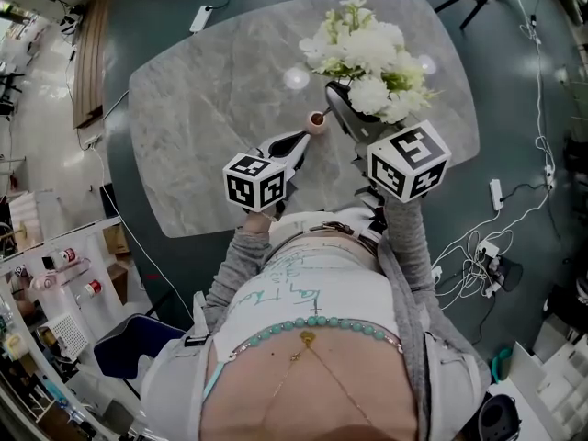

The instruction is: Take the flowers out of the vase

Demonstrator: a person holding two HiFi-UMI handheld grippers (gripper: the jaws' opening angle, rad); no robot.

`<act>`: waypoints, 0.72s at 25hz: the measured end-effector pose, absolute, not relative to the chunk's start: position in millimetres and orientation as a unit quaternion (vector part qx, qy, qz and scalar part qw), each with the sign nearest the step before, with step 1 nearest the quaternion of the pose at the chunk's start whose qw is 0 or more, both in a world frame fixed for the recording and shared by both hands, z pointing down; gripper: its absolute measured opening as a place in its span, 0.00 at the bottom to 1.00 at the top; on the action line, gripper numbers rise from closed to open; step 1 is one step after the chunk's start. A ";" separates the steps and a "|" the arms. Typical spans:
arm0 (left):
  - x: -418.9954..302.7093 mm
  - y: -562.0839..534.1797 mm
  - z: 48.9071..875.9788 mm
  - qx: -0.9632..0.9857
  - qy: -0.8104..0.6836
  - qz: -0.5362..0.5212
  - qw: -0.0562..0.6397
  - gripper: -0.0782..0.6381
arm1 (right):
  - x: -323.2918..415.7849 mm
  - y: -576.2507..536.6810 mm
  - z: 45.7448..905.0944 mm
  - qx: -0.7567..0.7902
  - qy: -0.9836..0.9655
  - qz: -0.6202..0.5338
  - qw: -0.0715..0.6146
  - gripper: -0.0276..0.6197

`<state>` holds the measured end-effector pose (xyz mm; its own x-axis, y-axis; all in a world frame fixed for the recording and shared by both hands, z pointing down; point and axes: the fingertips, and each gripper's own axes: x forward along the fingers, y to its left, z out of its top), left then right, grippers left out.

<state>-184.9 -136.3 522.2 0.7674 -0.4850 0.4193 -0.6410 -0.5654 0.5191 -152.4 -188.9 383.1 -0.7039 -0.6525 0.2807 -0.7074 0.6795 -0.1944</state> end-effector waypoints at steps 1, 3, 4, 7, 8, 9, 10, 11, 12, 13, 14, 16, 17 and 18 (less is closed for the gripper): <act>-184.8 -136.5 521.8 0.877 -0.321 0.116 0.338 0.11 | -152.7 -188.8 382.4 0.373 -0.912 0.145 0.094 0.09; -184.4 -136.2 520.2 0.877 -0.322 0.115 0.337 0.11 | -153.1 -188.2 380.5 0.372 -0.912 0.144 0.094 0.09; -184.2 -135.9 519.5 0.877 -0.323 0.114 0.337 0.11 | -153.2 -187.9 379.9 0.372 -0.912 0.144 0.094 0.09; -183.5 -135.7 519.7 0.876 -0.324 0.113 0.338 0.11 | -152.3 -187.6 380.6 0.372 -0.912 0.145 0.095 0.09; -183.4 -136.3 520.3 0.876 -0.324 0.113 0.339 0.11 | -151.9 -188.1 381.4 0.372 -0.912 0.145 0.096 0.09; -183.5 -137.1 520.8 0.876 -0.325 0.112 0.339 0.11 | -151.5 -188.6 382.1 0.371 -0.912 0.145 0.098 0.09; -183.7 -137.7 520.9 0.875 -0.326 0.112 0.339 0.11 | -151.3 -189.0 382.6 0.370 -0.912 0.145 0.099 0.09; -183.8 -138.1 520.8 0.875 -0.327 0.112 0.340 0.11 | -151.0 -189.1 383.0 0.369 -0.912 0.145 0.101 0.09; -183.9 -138.2 520.4 0.875 -0.328 0.111 0.340 0.11 | -150.8 -189.1 383.3 0.369 -0.912 0.145 0.103 0.09; -184.1 -138.3 520.3 0.874 -0.328 0.111 0.340 0.11 | -150.5 -189.0 383.8 0.370 -0.912 0.145 0.104 0.09; -184.6 -138.3 520.5 0.874 -0.329 0.110 0.340 0.11 | -150.3 -189.2 384.6 0.372 -0.911 0.145 0.104 0.09; -185.8 -138.4 521.2 0.874 -0.329 0.110 0.340 0.11 | -150.7 -189.4 386.0 0.374 -0.910 0.147 0.103 0.09; -186.3 -138.4 521.3 0.874 -0.329 0.110 0.340 0.11 | -151.0 -189.4 386.2 0.374 -0.910 0.148 0.103 0.09; -186.3 -138.1 521.1 0.874 -0.329 0.109 0.340 0.11 | -151.1 -189.4 386.2 0.375 -0.909 0.148 0.103 0.09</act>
